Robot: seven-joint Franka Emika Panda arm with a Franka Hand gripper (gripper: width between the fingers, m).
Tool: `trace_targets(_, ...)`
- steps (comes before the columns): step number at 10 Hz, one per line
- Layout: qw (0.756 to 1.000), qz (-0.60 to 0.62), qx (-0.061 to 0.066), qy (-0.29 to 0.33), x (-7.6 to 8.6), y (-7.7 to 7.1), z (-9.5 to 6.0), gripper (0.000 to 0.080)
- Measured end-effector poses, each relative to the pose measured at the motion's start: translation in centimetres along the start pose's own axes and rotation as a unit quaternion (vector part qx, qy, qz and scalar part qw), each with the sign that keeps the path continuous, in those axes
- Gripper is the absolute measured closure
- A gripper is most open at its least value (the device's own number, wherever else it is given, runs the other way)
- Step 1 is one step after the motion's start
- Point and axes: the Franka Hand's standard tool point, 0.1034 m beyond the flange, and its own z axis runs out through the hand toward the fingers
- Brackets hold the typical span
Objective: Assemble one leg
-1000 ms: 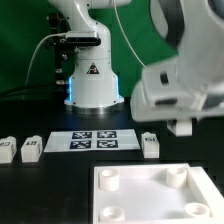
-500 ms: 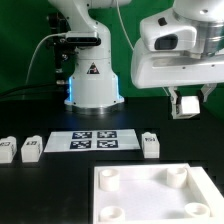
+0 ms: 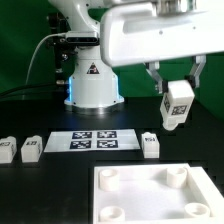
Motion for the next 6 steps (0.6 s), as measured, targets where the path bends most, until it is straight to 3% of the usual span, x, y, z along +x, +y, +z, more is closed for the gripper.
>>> trace_targets(2, 0.995, -0.001, 0.0, 0.102, -0.93, 0.04, 0.69, 0.0506)
trace_targets(4, 0.98, 0.001, 0.003, 0.201, -0.52, 0.1, 0.37, 0.0506)
trace_targets(6, 0.98, -0.002, 0.002, 0.197, -0.95, 0.16, 0.85, 0.0506)
